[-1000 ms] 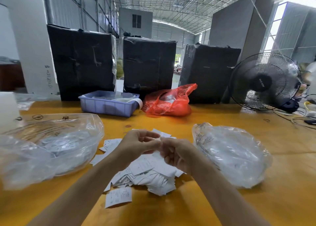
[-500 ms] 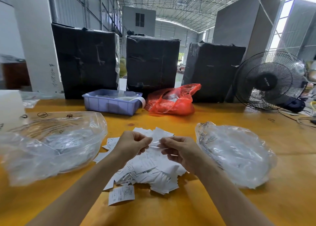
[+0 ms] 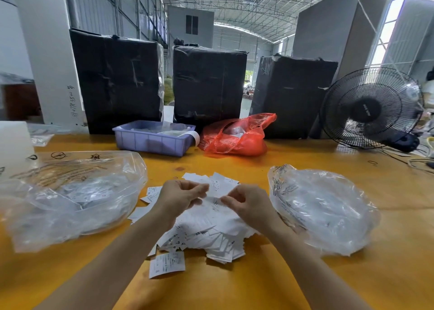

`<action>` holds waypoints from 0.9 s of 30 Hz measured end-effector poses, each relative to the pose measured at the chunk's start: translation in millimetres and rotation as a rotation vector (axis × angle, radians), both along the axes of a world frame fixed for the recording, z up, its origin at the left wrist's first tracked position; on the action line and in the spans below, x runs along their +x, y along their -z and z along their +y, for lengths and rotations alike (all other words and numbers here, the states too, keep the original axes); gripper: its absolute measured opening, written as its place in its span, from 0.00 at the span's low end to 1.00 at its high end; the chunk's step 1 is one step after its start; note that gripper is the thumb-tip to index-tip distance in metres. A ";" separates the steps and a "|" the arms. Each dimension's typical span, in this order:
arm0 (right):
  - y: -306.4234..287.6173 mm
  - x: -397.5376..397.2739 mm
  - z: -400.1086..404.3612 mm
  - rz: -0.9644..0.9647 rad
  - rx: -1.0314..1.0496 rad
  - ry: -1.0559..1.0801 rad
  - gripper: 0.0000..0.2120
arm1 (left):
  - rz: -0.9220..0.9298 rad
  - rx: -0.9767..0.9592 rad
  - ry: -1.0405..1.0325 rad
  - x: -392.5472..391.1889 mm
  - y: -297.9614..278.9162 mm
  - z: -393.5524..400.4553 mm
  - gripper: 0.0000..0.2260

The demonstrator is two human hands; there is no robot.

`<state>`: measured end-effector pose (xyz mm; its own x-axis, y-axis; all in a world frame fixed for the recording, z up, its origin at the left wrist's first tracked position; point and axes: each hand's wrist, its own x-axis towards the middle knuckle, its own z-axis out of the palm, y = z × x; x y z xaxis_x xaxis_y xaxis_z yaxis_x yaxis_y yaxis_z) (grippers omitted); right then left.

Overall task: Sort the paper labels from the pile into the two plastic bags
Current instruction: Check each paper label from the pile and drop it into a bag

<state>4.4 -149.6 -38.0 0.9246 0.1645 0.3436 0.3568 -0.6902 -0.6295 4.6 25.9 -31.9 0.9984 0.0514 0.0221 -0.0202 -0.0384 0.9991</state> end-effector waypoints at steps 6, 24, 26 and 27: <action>5.4 0.6 -3.2 0.271 -0.391 0.016 0.31 | 0.018 0.006 -0.025 4.1 1.5 7.6 0.03; -6.9 -0.6 -14.3 0.128 0.675 -0.184 0.13 | 0.008 0.091 0.066 3.3 3.7 6.9 0.04; -8.1 -3.3 -12.1 0.135 0.753 -0.245 0.16 | 0.010 0.103 0.086 2.5 3.0 6.8 0.04; -8.1 -4.2 -11.3 0.118 0.750 -0.254 0.16 | 0.010 0.108 0.092 2.3 2.7 6.7 0.04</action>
<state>0.2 -160.9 -30.0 0.9271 0.1384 0.3485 0.3484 0.0258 -0.9370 6.9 32.6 -34.6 0.9990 -0.0422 0.0123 -0.0183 -0.1446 0.9893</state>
